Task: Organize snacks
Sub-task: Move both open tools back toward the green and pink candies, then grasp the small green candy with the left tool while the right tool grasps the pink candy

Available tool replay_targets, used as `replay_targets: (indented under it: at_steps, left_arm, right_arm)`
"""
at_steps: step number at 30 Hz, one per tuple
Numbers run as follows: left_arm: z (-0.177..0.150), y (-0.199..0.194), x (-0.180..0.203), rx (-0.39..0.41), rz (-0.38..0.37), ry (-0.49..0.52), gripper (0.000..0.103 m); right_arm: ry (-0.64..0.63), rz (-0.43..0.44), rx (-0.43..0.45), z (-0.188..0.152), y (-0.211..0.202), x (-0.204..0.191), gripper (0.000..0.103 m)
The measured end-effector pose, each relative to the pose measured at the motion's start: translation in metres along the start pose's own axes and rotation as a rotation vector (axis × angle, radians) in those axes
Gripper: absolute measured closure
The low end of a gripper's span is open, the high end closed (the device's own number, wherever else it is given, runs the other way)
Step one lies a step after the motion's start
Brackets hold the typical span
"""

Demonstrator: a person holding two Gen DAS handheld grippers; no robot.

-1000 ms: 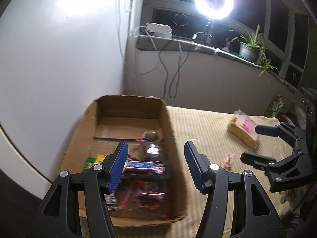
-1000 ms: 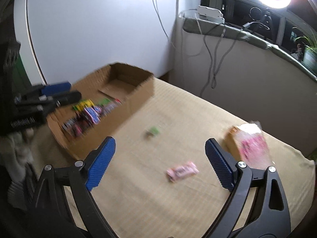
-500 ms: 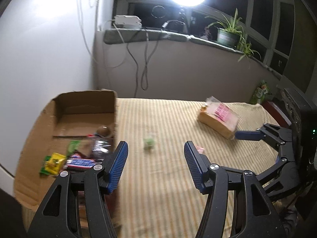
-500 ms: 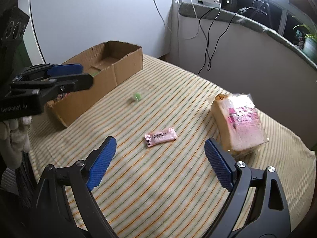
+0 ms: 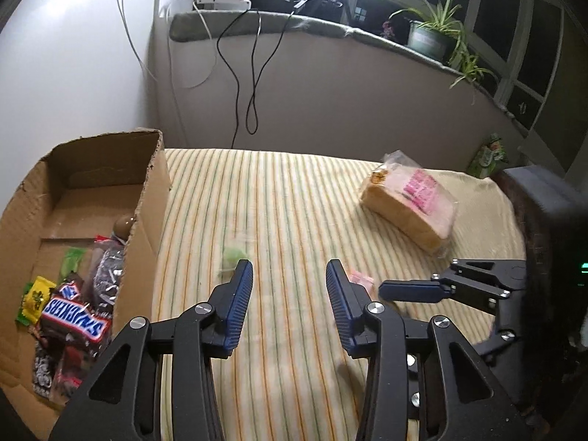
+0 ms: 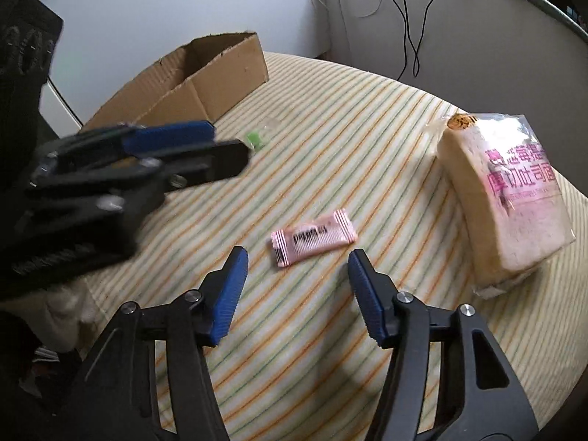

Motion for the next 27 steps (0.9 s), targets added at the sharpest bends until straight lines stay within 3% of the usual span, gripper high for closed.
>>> replay_targets:
  at_steps: [11,17,20,24,27]
  left_arm:
    - [0.011,0.023,-0.014,0.002,0.084,-0.004,0.063]
    - [0.009,0.036,-0.013,-0.024,0.112,0.02,0.063]
    - [0.01,0.04,-0.013,-0.029,0.117,0.017,0.063]
    - [0.008,0.043,-0.011,-0.03,0.118,0.028,0.081]
    - [0.006,0.041,-0.012,-0.026,0.11,0.023,0.089]
  right_arm:
    - [-0.022,-0.056,0.022,0.014,0.012,-0.002,0.048]
    - [-0.077,-0.142,0.009,0.014,0.014,-0.004,0.064]
    - [-0.08,-0.158,0.005,0.011,0.01,0.0,0.078]
    - [-0.077,-0.161,0.001,0.008,0.006,0.005,0.08]
    - [-0.07,-0.165,0.004,0.005,0.003,0.008,0.08]
Point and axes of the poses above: each gripper's, at about its wrist camera, not at the fingertips, and y roughly the way its jaws point, x to its right, z to its top, the point moved 7 cm from there along y, roughly the way its jaws point, and after that the axes turned 7 degrees about -y, right-handed, at the moved point
